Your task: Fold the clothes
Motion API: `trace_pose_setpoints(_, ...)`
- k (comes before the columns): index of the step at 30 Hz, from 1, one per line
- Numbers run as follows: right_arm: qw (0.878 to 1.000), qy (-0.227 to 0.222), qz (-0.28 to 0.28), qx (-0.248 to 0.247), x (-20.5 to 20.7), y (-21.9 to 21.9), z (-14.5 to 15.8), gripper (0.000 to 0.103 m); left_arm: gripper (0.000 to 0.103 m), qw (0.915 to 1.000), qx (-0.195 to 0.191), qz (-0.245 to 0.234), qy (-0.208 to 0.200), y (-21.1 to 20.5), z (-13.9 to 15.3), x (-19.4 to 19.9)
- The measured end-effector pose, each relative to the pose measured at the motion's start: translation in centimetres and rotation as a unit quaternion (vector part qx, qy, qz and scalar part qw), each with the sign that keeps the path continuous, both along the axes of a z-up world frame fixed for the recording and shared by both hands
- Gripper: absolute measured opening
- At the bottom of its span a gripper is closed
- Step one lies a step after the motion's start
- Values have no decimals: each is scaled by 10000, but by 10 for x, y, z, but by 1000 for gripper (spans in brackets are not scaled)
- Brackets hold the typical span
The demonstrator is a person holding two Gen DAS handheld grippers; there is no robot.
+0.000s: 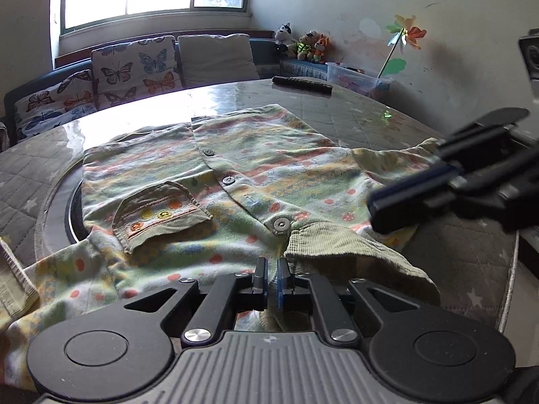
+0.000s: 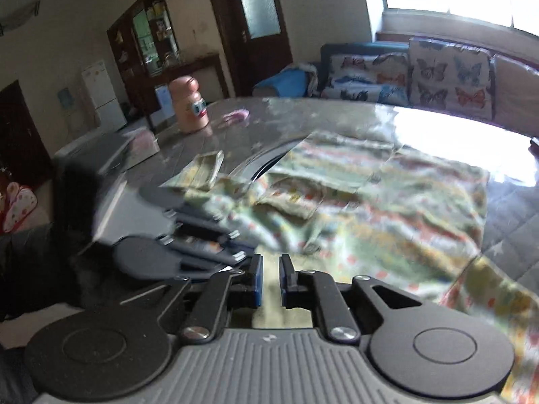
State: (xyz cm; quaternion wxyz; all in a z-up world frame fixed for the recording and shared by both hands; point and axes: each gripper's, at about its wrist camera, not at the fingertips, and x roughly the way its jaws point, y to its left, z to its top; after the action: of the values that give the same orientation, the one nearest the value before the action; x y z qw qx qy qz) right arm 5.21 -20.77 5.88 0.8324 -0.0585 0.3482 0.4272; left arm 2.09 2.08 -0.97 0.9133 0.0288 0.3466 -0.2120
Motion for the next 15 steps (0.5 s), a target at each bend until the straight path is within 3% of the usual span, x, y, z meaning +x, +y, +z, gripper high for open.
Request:
trace_pose_setpoints(5,9993,-10,-174,-345,21,13,-23,11,7,9996,-81,266,-96,16,8,-12)
trace_pose_setpoints(8,9969,-142,69,-769,17,26,-45,12,8,9975,-32,692,-164,33,11,-12)
trace_pose_setpoints(10,9945,-466,170,-926,6,30,-51,15,8,9936,122,1089,-271,48,13,-11)
trace_pose_setpoints(12,9921,-645,265,-1044,-1,32,-52,18,14,9880,302,1461,-393,62,14,-11)
trace_pose_setpoints(14,9914,-691,289,-1075,-5,32,-52,19,31,9805,489,1828,-523,77,15,-10)
trace_pose_setpoints(15,9913,-688,292,-1079,-5,32,-52,20,35,9759,633,1999,-607,83,15,-10)
